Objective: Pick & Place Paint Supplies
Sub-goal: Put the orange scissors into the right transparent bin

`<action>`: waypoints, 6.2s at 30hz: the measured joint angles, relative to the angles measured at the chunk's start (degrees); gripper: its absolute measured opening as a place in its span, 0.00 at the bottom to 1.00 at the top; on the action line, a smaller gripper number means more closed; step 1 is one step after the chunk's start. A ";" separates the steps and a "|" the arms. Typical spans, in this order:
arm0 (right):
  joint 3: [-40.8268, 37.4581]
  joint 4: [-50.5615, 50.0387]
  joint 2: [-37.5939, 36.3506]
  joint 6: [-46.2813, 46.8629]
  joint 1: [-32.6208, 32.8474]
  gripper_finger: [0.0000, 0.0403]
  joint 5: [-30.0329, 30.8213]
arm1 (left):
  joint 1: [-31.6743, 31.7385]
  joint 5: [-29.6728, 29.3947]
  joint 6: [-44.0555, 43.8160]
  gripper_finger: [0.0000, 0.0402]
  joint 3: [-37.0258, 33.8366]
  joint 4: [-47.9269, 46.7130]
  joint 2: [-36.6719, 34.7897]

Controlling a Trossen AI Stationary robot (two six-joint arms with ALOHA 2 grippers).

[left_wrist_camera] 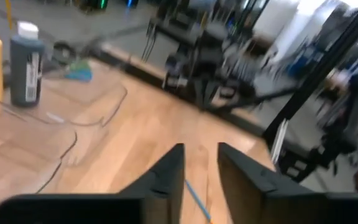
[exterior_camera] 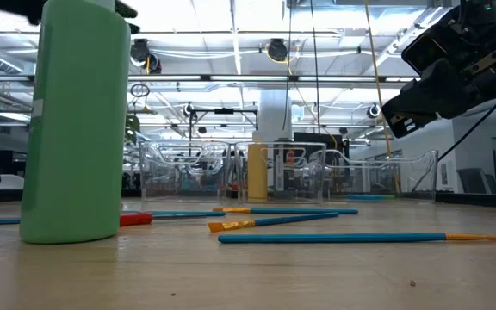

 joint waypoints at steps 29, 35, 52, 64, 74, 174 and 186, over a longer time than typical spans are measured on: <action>0.01 0.00 0.00 0.44 0.00 0.00 -0.19 | -0.71 -3.59 -1.10 0.70 20.50 -43.05 45.17; 0.02 0.00 0.00 0.44 0.00 0.00 -0.24 | 0.66 5.35 1.70 0.62 20.50 -38.12 50.68; 0.02 0.00 -0.01 0.46 0.02 0.00 -0.41 | 1.53 6.47 4.95 0.39 20.46 -37.28 57.89; 0.02 0.00 0.00 0.46 0.02 0.00 -0.42 | 4.72 5.26 -0.80 0.26 20.46 -38.78 56.39; 0.02 -0.05 -0.02 1.95 0.02 0.00 -0.46 | 7.68 -1.41 -14.53 0.14 20.46 -48.22 53.82; 0.00 4.31 0.00 1.89 0.02 0.02 6.22 | -14.45 -16.01 10.10 0.00 20.17 -2.98 30.32; 0.21 30.76 0.95 -0.13 2.93 0.44 10.22 | -8.98 11.87 23.66 0.00 20.15 36.45 48.37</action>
